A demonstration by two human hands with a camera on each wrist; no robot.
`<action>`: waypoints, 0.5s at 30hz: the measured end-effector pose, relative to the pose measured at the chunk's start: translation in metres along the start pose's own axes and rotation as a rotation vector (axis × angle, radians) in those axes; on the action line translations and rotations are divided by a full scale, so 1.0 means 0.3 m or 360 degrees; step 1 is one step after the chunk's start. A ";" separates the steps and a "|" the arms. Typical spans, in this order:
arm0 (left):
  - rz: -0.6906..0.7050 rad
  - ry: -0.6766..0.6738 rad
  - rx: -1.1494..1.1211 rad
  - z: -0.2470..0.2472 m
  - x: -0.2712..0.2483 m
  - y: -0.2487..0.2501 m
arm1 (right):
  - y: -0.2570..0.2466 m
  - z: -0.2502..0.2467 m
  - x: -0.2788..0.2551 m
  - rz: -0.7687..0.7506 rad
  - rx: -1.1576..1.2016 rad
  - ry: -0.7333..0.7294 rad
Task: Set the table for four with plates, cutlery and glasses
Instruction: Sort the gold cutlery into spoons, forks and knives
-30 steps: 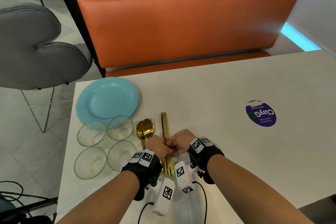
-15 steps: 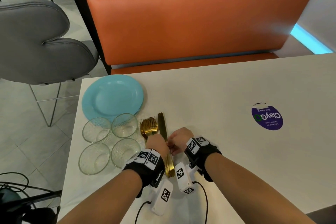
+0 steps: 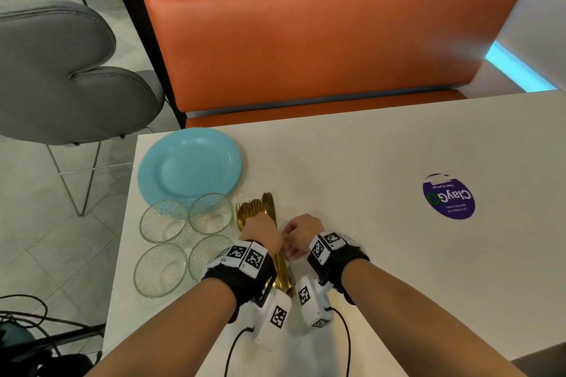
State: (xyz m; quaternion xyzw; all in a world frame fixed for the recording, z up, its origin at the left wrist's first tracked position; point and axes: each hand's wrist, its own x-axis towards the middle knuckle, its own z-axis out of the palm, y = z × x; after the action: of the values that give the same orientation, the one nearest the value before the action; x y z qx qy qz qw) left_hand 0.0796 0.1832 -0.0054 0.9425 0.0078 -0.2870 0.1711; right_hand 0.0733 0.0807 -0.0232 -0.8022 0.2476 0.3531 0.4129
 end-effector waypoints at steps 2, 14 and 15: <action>-0.0011 0.0006 -0.0057 -0.020 0.003 0.009 | -0.006 0.005 0.019 0.0088 -0.0008 0.0017; 0.0043 0.0380 -0.0449 -0.258 0.094 0.028 | -0.204 -0.144 0.087 -0.0049 0.0363 0.0010; 0.0070 0.0417 -0.0506 -0.288 0.108 0.026 | -0.236 -0.151 0.100 -0.0051 0.0402 -0.0026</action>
State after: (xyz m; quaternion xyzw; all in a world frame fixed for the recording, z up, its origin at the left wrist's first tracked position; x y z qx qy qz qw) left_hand 0.1539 0.2013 0.0466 0.9329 0.0546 -0.1532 0.3213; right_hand 0.1573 0.0776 0.0067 -0.7447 0.2738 0.3191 0.5184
